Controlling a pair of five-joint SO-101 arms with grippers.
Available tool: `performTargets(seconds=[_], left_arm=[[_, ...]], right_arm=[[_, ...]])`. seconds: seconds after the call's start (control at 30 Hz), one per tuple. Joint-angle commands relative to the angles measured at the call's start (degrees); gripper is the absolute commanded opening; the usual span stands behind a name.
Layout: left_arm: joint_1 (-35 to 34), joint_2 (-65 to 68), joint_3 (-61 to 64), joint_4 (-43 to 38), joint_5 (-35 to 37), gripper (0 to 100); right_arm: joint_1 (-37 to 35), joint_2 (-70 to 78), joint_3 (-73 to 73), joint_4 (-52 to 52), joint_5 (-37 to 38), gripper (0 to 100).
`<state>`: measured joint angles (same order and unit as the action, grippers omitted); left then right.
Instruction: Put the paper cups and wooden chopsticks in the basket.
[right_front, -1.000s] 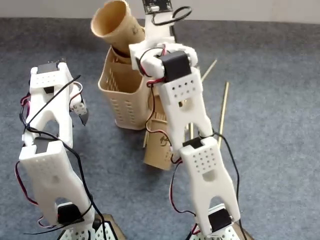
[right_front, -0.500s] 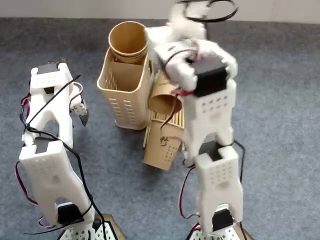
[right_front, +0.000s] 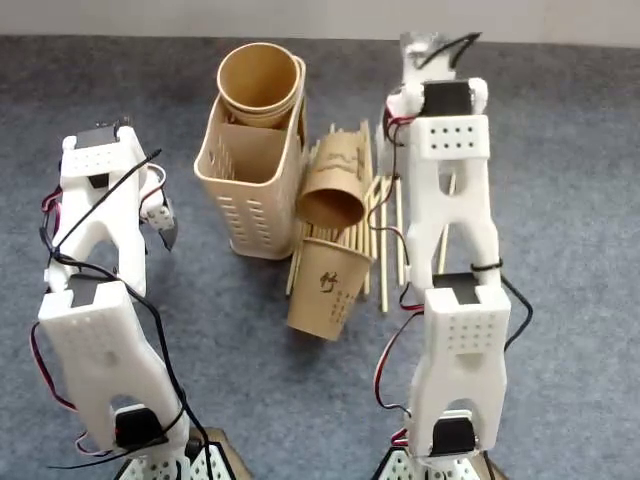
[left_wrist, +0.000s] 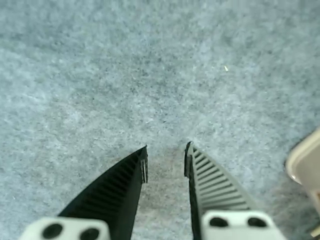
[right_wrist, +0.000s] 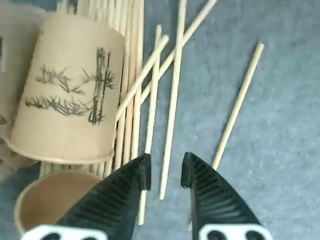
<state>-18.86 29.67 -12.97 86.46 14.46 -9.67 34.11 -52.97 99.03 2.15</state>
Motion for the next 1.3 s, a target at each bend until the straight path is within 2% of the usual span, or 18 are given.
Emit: performTargets(seconds=[0.0, 0.1, 0.27, 0.37, 0.57, 0.67, 0.83, 1.0, 1.1, 1.17, 1.27], left_arm=[[-0.04, -2.59, -0.31, -0.44, 0.18, 14], [0.48, -2.59, 0.84, -2.02, 0.18, 14], [0.22, -2.59, 2.68, -5.01, 0.18, 14], [0.31, -2.59, 2.68, -5.19, 0.18, 14], [0.48, -2.51, 3.03, -6.95, 0.18, 14], [0.48, -2.51, 4.26, -8.26, 0.18, 14], [0.22, -2.51, 4.62, -9.05, 0.18, 14], [0.22, -2.51, 4.62, -8.97, 0.18, 14], [0.22, -2.51, 4.62, -8.97, 0.18, 14], [0.22, -2.51, 4.62, -8.88, 0.18, 14], [0.22, -2.51, 4.7, -8.88, 0.18, 14]], right_arm=[[-0.31, -3.21, 1.45, -3.38, 7.91, 12.3], [-1.63, -3.74, 1.19, -5.85, 14.68, 12.3], [-6.99, -3.74, 1.19, 0.4, 41.05, 12.5], [-8.48, -6.11, -0.48, 1.98, 48.88, 12.6], [-10.68, -14.73, 0.66, 2.07, 54.15, 12.7], [-12.35, -19.21, 7.87, 2.07, 56.62, 12.7], [-19.03, -35.12, 29.32, -0.92, 58.99, 12.7], [-23.6, -59.91, 59.74, -17.45, 58.81, 12.8], [-21.93, -70.99, 77.93, -31.6, 57.49, 12.8], [-18.77, -73.63, 87.34, -40.84, 57.49, 12.8], [-15.96, -72.48, 93.76, -49.36, 57.49, 13.1]])
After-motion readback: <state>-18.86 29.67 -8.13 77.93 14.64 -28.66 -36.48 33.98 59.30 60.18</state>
